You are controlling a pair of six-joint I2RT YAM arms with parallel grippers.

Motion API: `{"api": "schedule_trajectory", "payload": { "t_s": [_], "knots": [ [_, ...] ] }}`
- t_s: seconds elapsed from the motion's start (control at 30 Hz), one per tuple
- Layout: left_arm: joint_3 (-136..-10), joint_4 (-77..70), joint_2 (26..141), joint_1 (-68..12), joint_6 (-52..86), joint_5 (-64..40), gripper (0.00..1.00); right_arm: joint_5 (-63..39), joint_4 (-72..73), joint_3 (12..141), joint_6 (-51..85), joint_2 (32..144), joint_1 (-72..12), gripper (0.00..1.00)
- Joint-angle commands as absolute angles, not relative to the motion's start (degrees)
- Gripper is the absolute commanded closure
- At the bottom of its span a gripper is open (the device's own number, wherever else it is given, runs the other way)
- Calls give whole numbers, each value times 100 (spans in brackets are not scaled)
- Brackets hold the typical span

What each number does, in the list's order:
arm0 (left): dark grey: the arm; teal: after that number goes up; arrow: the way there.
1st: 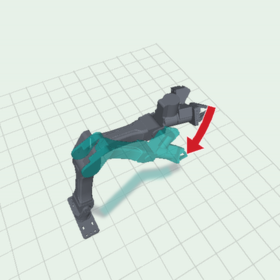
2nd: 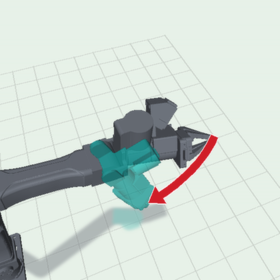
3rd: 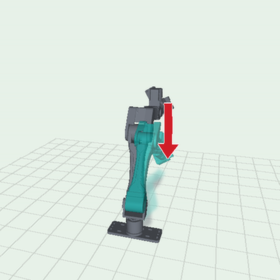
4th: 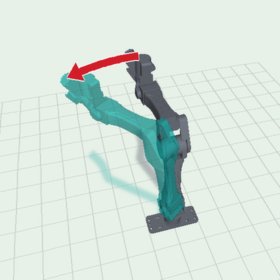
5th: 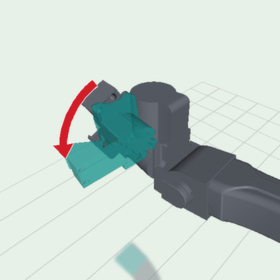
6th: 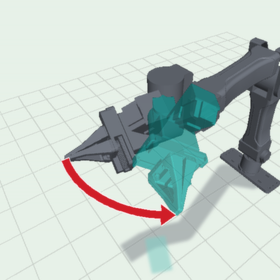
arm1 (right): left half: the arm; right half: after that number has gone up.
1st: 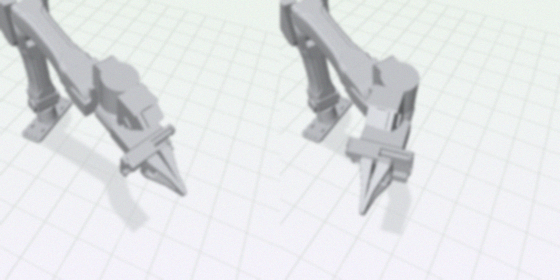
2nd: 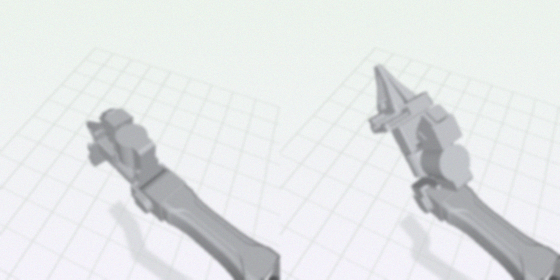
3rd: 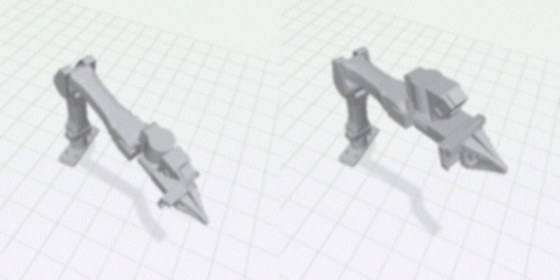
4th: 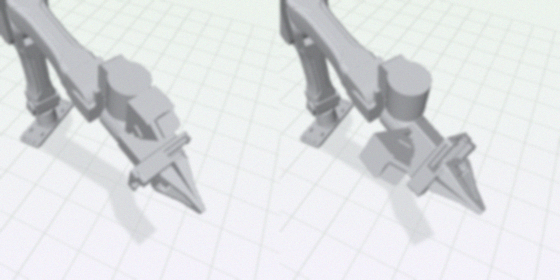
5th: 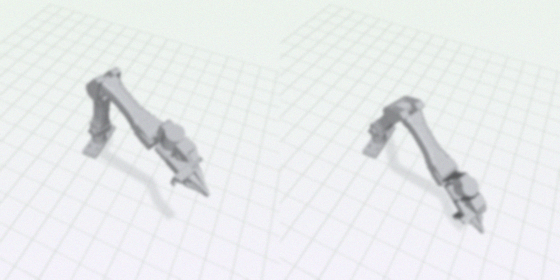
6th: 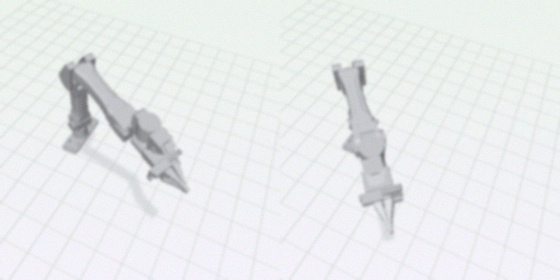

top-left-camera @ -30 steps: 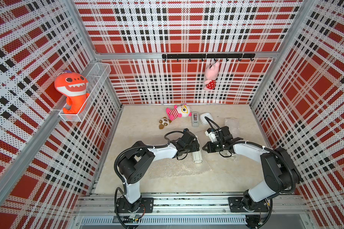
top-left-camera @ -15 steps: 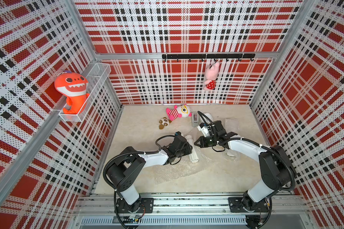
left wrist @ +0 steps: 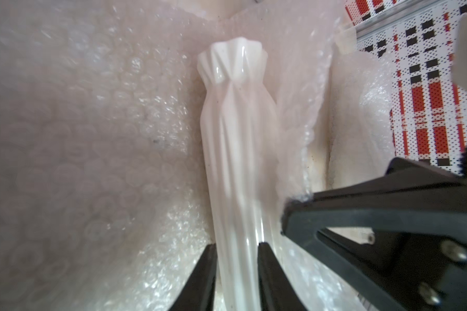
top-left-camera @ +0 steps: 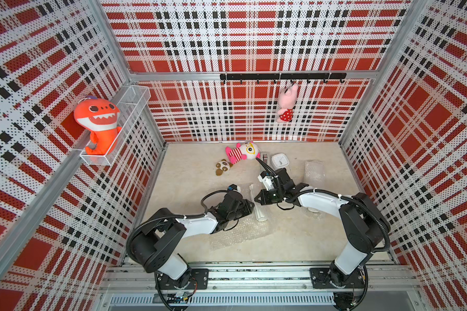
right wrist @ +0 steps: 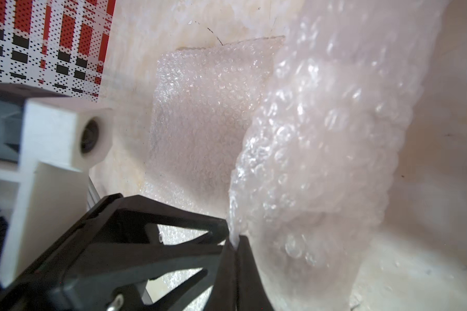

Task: Wrap vases in bubble wrap
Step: Wrap the vase in bubble wrap.

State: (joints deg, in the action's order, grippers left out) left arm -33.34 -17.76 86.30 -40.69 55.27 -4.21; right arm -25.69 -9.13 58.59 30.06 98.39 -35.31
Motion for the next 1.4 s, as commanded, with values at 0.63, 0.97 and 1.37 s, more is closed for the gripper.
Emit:
{"api": "schedule_trajectory", "payload": {
  "t_s": [0.63,0.97,1.37],
  "knots": [
    [-4739,-1310,9469,-3691,4574,-371,42,-2373,-635,5925,3028,9955,-3709,100],
    [-4928,-1292,9834,-3763,4602,-421,57,-2330,-607,5902,3024,9933,-3762,100],
    [-4612,-1732,9847,-3652,4706,-613,93,-2329,-813,5910,3015,9507,-3779,91]
  ]
}}
